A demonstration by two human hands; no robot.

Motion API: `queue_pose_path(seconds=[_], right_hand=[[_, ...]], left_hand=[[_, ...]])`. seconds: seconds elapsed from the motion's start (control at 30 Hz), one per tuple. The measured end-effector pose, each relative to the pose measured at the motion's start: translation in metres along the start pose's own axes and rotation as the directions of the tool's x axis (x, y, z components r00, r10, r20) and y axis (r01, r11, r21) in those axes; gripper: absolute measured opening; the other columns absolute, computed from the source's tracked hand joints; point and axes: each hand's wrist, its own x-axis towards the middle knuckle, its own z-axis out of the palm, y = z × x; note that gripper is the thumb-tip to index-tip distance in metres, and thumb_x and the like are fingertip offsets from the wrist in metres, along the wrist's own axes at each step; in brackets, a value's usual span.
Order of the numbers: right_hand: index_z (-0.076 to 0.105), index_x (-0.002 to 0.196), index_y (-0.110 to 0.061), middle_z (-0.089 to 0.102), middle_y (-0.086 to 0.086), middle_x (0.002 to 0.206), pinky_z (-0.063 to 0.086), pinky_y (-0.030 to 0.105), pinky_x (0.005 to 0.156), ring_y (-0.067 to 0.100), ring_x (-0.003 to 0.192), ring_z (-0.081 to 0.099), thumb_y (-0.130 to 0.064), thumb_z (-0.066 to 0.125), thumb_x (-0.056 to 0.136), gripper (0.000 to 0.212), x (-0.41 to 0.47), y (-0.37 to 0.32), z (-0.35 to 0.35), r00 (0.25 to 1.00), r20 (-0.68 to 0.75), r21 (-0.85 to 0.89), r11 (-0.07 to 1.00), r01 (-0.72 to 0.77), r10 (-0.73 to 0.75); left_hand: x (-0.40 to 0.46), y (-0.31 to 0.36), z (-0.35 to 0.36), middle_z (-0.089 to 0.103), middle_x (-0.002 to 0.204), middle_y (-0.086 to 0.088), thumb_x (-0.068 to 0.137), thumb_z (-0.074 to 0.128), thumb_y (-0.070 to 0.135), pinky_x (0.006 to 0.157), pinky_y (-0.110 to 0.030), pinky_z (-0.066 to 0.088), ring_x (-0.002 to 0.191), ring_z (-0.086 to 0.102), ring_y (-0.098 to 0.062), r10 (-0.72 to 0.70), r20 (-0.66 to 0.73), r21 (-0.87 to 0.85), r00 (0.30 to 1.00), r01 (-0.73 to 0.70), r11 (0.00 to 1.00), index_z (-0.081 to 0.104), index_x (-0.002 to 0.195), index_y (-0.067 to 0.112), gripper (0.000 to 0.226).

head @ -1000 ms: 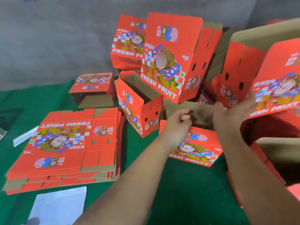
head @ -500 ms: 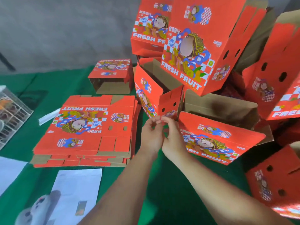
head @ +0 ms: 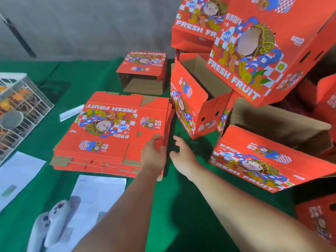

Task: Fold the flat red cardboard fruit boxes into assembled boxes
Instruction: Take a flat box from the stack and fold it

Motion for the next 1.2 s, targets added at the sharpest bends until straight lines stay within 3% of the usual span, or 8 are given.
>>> queue_pose_path(seconds=[0.17,0.27,0.33,0.47,0.57,0.7,0.93,1.2], right_hand=[[0.029,0.161,-0.032,0.045,0.005,0.156,0.043,0.027,0.097,0.014,0.13,0.055,-0.014,0.049,0.103,0.064,0.006,0.003,0.012,0.987,0.072,0.111,0.983,-0.148,0.141],[0.044,0.142,-0.036,0.061,0.0,0.138,0.044,0.009,0.073,-0.01,0.095,0.06,-0.029,0.054,0.104,0.04,0.011,0.012,0.019,0.973,0.079,0.154,0.962,-0.226,0.216],[0.044,0.146,-0.031,0.057,0.002,0.144,0.05,0.02,0.094,0.01,0.116,0.064,-0.043,0.063,0.099,0.053,0.01,0.017,0.017,0.957,0.021,0.13,0.948,-0.29,0.29],[0.074,0.107,-0.009,0.075,0.016,0.111,0.05,0.032,0.076,0.022,0.09,0.066,-0.012,0.058,0.1,0.018,0.016,0.035,-0.001,0.911,-0.047,0.256,0.886,-0.386,0.41],[0.073,0.096,-0.012,0.077,0.01,0.095,0.054,0.035,0.081,0.024,0.086,0.069,-0.007,0.058,0.099,0.015,0.014,0.046,-0.027,0.916,-0.048,0.289,0.883,-0.369,0.398],[0.075,0.105,-0.016,0.077,0.006,0.097,0.051,0.033,0.081,0.024,0.09,0.069,-0.001,0.057,0.098,0.024,0.008,0.055,-0.065,0.922,-0.123,0.287,0.902,-0.322,0.368],[0.062,0.116,-0.044,0.068,-0.01,0.107,0.046,0.029,0.076,0.011,0.094,0.063,-0.025,0.059,0.099,0.025,-0.028,0.042,-0.083,0.97,-0.223,0.051,0.995,-0.088,0.097],[0.052,0.114,-0.063,0.06,-0.03,0.11,0.042,0.023,0.08,-0.005,0.101,0.057,-0.057,0.052,0.09,0.026,-0.061,0.022,-0.094,0.988,-0.153,0.084,0.996,-0.024,0.037]], left_hand=[[-0.001,-0.028,-0.001,-0.002,0.173,0.0,0.096,0.05,0.036,0.125,-0.053,0.019,0.156,0.005,-0.039,-0.195,0.241,0.573,0.951,0.022,0.819,0.017,0.156,0.046,0.069],[-0.019,-0.032,0.02,0.009,0.173,0.004,0.093,0.048,0.033,0.119,-0.051,0.028,0.149,0.024,-0.038,-0.084,0.297,0.597,0.951,-0.116,0.794,-0.002,0.161,0.042,0.084],[-0.028,-0.027,0.028,0.03,0.168,-0.001,0.093,0.05,0.033,0.114,-0.048,0.031,0.143,0.036,-0.036,-0.023,0.293,0.568,0.956,-0.155,0.808,-0.009,0.163,0.038,0.091],[-0.029,-0.035,-0.002,0.06,0.143,-0.009,0.099,0.054,0.032,0.103,-0.04,0.039,0.129,0.052,-0.034,0.203,0.215,0.462,0.955,-0.282,0.841,0.027,0.162,0.03,0.069],[-0.026,-0.066,-0.043,0.045,0.158,-0.008,0.094,0.061,0.036,0.114,-0.043,0.033,0.138,0.046,-0.036,0.116,-0.116,0.452,0.986,-0.052,0.89,0.05,0.151,0.026,0.059],[-0.049,-0.114,-0.082,0.036,0.162,-0.015,0.075,0.045,0.052,0.121,-0.052,0.024,0.146,0.035,-0.04,-0.331,-0.363,0.107,0.871,0.392,0.914,0.041,0.154,0.021,0.085],[-0.068,-0.126,-0.082,0.062,0.11,-0.013,0.09,0.052,0.053,0.085,-0.041,0.041,0.101,0.059,-0.034,-0.439,-0.255,-0.344,0.862,0.343,0.874,0.058,0.106,0.012,0.045],[-0.087,-0.094,-0.073,0.066,0.128,-0.003,0.077,0.053,0.065,0.112,-0.044,0.046,0.124,0.06,-0.023,-0.357,-0.18,-0.639,0.917,0.166,0.751,0.062,0.128,0.014,0.073]])
